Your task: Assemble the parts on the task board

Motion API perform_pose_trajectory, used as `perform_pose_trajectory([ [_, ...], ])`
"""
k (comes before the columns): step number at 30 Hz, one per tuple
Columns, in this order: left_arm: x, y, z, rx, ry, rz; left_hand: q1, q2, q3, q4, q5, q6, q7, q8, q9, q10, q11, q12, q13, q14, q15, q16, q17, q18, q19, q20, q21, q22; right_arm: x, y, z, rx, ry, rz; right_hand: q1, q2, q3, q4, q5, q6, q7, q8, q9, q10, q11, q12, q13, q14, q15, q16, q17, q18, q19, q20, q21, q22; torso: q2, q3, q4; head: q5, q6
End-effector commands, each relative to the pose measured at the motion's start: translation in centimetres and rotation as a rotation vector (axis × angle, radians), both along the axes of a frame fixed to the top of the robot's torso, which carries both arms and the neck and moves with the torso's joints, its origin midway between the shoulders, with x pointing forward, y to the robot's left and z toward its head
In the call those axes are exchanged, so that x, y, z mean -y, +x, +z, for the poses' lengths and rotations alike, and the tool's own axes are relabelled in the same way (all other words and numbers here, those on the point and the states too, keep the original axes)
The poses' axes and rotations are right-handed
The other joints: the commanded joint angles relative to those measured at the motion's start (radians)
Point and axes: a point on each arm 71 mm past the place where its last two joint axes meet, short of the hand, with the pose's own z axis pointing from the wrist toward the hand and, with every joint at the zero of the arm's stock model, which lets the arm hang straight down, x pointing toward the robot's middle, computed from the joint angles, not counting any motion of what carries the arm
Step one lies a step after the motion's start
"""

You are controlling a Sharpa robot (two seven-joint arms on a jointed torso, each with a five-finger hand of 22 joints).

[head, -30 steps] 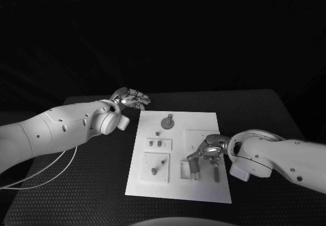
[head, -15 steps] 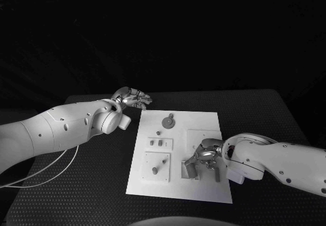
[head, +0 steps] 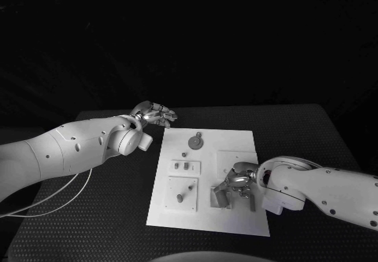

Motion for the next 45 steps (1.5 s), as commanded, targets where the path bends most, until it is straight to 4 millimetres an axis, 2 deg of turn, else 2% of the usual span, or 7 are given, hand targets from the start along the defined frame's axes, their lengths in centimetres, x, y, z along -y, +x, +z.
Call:
perform_pose_trajectory([
  [1,0.2,0.0,0.1,-0.001,-0.009,-0.011,-0.009,0.000,-0.001,0.008,0.006,-0.004,0.000,0.005,-0.001,-0.008,0.001,0.000,-0.001,0.004,0.001,-0.005,0.002,0.013,0.001,0.002,-0.004,0.001,-0.2,-0.1,-0.1,0.007,-0.008,0.012,-0.014,-0.002,0.000,0.008,0.004,0.037,0.023,-0.007,0.000,-0.001,-0.005,0.000,-0.002,-0.002,-0.008,0.006,-0.001,0.016,0.006,-0.002,-0.004,0.012,0.000,0.0009,0.0005,0.000,0.000],
  [3,0.2,0.0,0.1,-0.001,-0.009,-0.012,-0.009,0.000,-0.001,0.008,0.006,-0.004,0.000,0.005,-0.001,-0.008,0.001,0.000,-0.001,0.004,0.001,-0.005,0.002,0.013,0.001,0.002,-0.004,0.001,-0.3,-0.2,-0.2,-0.002,-0.010,0.022,-0.031,-0.006,0.000,0.016,0.004,0.037,0.023,-0.008,0.000,-0.001,-0.005,0.000,-0.002,-0.003,-0.008,0.007,-0.003,0.016,0.006,-0.002,-0.005,0.012,0.000,0.0010,0.0002,0.001,-0.001],
  [7,0.2,0.0,0.1,-0.001,-0.009,-0.012,-0.009,0.000,-0.001,0.008,0.006,-0.004,0.000,0.005,-0.001,-0.008,0.001,0.000,-0.001,0.004,0.001,-0.005,0.002,0.013,0.001,0.002,-0.004,0.001,-0.2,-0.2,-0.4,-0.003,-0.018,0.026,-0.074,-0.044,-0.001,0.031,0.004,0.042,0.021,-0.010,0.001,-0.003,-0.007,-0.001,-0.004,-0.008,-0.009,0.007,-0.009,0.016,0.005,-0.004,-0.008,0.012,0.000,0.0007,-0.0005,0.003,-0.002],
  [18,0.0,-0.1,0.1,-0.002,-0.008,-0.011,-0.010,0.000,-0.001,0.009,0.006,-0.003,0.000,0.005,-0.001,-0.009,0.001,0.000,-0.001,0.004,0.001,-0.005,0.002,0.013,0.001,0.002,-0.004,0.001,-0.1,-0.1,-0.6,0.039,-0.057,0.057,-0.131,-0.055,0.020,0.060,0.004,0.043,0.021,-0.016,0.003,-0.005,-0.008,-0.002,-0.007,-0.013,-0.011,0.009,-0.018,0.016,0.005,-0.009,-0.011,0.014,-0.001,0.0005,0.0000,0.003,-0.004],
  [34,0.0,-0.1,0.1,-0.004,-0.008,-0.010,-0.010,0.000,0.000,0.010,0.006,-0.003,0.000,0.005,-0.001,-0.009,0.001,0.000,-0.001,0.004,0.001,-0.006,0.003,0.013,0.001,0.002,-0.004,0.002,-0.2,0.1,-0.7,0.047,-0.066,0.066,-0.130,-0.059,0.035,0.041,0.004,0.036,0.023,-0.021,0.005,-0.010,-0.005,-0.003,-0.009,-0.027,-0.010,0.008,-0.038,0.016,0.002,-0.010,-0.012,0.016,0.000,0.0006,-0.0003,0.003,-0.004],
  [42,0.0,0.0,0.0,-0.005,-0.007,-0.010,-0.010,0.000,0.000,0.010,0.006,-0.003,0.000,0.005,-0.001,-0.009,0.001,0.000,-0.001,0.004,0.001,-0.006,0.004,0.013,0.001,0.002,-0.004,0.002,-0.8,0.0,-0.6,0.069,-0.064,0.076,-0.109,-0.048,0.045,0.006,0.004,0.037,0.024,-0.021,0.008,-0.010,-0.005,-0.002,-0.010,-0.027,-0.009,0.010,-0.038,0.016,0.003,-0.009,-0.011,0.017,0.000,0.0008,0.0001,0.003,-0.007],
  [45,0.0,0.0,0.0,-0.006,-0.007,-0.011,-0.009,0.000,0.000,0.011,0.006,-0.004,0.000,0.005,-0.001,-0.009,0.001,0.000,-0.001,0.004,0.001,-0.006,0.004,0.013,0.001,0.002,-0.004,0.002,-1.0,0.1,-0.6,0.078,-0.062,0.077,-0.094,-0.024,0.053,-0.011,0.004,0.038,0.023,-0.021,0.010,-0.009,-0.005,-0.001,-0.011,-0.024,-0.009,0.011,-0.037,0.016,0.005,-0.009,-0.009,0.017,0.000,0.0007,0.0001,0.003,-0.008],
])
